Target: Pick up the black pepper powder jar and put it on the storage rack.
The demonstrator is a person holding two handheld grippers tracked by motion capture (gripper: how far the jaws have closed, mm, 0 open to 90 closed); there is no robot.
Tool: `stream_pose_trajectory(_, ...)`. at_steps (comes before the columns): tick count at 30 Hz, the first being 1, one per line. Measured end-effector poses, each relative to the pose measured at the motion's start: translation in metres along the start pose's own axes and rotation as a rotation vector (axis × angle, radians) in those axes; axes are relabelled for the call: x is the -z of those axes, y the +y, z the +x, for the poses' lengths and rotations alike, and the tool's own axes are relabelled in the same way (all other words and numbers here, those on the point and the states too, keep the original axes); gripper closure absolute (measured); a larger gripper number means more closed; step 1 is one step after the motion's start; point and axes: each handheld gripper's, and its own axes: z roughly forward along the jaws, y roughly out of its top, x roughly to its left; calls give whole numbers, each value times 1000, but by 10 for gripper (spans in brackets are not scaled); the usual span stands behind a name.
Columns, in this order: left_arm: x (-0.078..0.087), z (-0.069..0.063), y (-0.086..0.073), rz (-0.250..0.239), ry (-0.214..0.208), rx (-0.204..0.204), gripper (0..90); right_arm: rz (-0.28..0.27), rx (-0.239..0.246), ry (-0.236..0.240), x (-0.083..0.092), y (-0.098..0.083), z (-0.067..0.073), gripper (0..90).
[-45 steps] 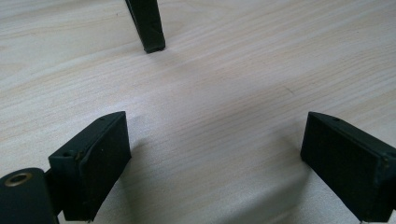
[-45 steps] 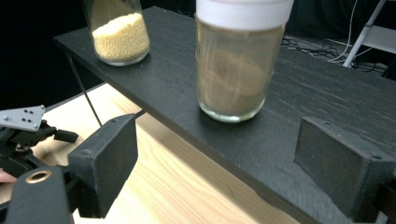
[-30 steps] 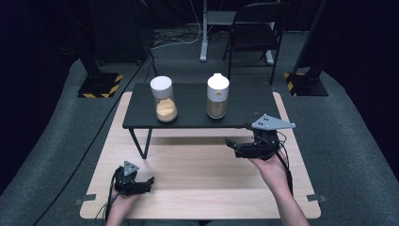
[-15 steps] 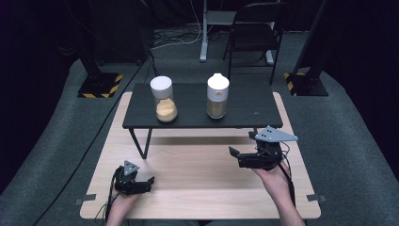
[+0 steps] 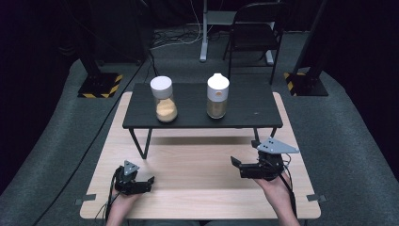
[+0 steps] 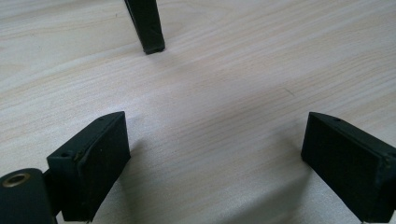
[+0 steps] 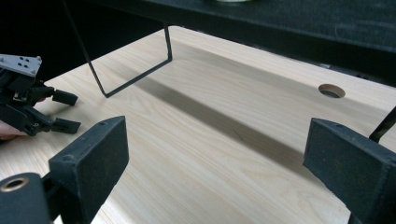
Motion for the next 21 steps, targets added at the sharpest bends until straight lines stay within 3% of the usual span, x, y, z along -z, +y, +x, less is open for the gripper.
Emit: stream_pose_trajectory(21,0,0,0,0,-1,-2,73,29,-54,-43,-11,-53,-8,60)
